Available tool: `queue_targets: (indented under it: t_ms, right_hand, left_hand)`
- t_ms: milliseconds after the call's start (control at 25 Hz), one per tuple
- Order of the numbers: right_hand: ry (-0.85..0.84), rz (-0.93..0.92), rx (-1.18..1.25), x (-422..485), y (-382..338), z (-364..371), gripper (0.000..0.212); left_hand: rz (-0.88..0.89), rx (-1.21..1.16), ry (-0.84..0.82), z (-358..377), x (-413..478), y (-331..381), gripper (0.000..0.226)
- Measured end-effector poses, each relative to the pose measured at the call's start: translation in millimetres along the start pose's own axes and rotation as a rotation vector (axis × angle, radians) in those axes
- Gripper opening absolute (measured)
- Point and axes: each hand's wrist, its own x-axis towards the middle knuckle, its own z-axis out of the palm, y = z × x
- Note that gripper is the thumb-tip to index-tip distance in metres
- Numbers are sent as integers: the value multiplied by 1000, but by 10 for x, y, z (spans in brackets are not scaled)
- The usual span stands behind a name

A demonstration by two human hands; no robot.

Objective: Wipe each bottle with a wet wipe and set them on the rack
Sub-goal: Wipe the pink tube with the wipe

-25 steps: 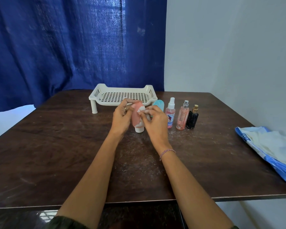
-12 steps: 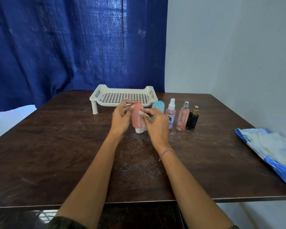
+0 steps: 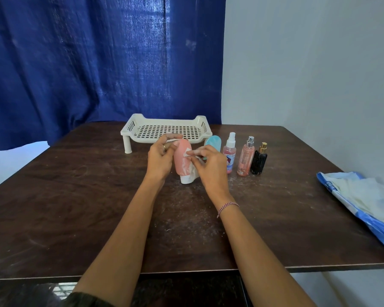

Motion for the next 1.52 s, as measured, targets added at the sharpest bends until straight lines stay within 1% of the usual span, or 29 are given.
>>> queue_targets:
  t_ms: [80, 160, 280, 360, 560, 640, 760, 840, 1000, 1080, 1160, 1240, 1320, 1360, 1440, 1520]
  right_hand:
    - [6, 3, -23, 6, 5, -7, 22]
    - [0, -47, -23, -8, -17, 11, 21]
    - [-88, -131, 7, -55, -55, 45, 20]
    - [-127, -151, -7, -59, -45, 42, 20]
    - [-42, -60, -61, -18, -19, 33, 28]
    - [-33, -66, -72, -21, -26, 54, 24]
    - [-34, -86, -83, -39, -34, 47, 20]
    - [-63, -129, -90, -57, -41, 34, 19]
    - [-209, -255, -193, -109, -90, 31, 19]
    - [-257, -286, -217, -121, -61, -2, 18]
    - [-227, -259, -182, -119, -24, -40, 17]
    - [-161, -229, -220, -117, -19, -41, 17]
    - [-115, -249, -276, -127, -49, -6, 16]
    - [-120, -269, -276, -141, -72, 11, 15]
    - [-199, -331, -297, -169, -92, 40, 14]
    - [-288, -396, -375, -188, -81, 50, 18]
  left_hand:
    - [-2, 38, -2, 8, 5, -13, 26]
    - [23, 65, 13, 12, -2, -1, 29]
    - [61, 72, 35, -2, -1, 21, 28]
    - [64, 96, 54, -6, 6, 22, 27]
    - [72, 130, 74, 16, 23, 15, 26]
    - [79, 142, 76, 8, 25, 8, 26]
    - [38, 83, 57, -6, 19, 20, 28]
    - [26, 66, 66, -4, 19, 17, 30]
    - [35, 104, 116, 7, 29, 2, 29]
    - [30, 127, 117, 20, 39, -3, 29]
    - [38, 144, 117, 29, 48, -5, 28]
    - [45, 169, 133, 32, 49, -2, 28]
    - [49, 190, 151, 33, 46, 3, 27]
    - [50, 194, 155, 38, 46, 1, 27]
    - [46, 210, 163, 49, 47, 4, 27]
    - [49, 238, 182, 51, 46, 8, 27]
